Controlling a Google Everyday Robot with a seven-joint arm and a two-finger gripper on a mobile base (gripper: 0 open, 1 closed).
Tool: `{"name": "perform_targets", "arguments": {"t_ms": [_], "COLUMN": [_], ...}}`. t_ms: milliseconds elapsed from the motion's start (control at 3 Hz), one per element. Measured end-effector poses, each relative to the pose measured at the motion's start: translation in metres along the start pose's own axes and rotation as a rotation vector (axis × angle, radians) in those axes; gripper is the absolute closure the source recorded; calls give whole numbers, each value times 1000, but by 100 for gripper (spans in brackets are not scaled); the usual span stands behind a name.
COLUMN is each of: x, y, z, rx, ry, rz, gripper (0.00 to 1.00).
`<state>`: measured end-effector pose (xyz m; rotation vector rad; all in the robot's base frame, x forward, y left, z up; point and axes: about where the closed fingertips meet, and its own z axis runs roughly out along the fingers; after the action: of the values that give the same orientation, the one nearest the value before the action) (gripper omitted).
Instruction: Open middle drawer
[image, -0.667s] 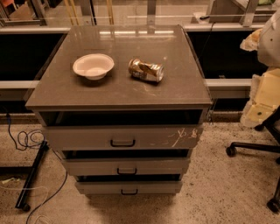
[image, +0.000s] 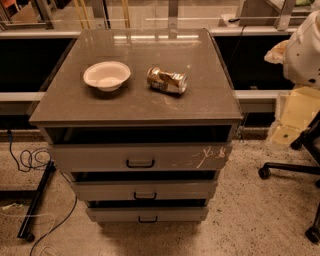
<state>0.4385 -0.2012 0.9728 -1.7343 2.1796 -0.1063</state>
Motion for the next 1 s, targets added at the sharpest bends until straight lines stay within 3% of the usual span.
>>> {"name": "perform_targets", "arguments": {"t_ms": [333,667,1000], "x": [-3,-1,-1], "y": [18,47,47], "z": [19,40,40], "rx": [-17,-29,-29], "ry": [-58,-164,-164], "rz": [-30,-57,-57], "gripper": [0,0,0]}}
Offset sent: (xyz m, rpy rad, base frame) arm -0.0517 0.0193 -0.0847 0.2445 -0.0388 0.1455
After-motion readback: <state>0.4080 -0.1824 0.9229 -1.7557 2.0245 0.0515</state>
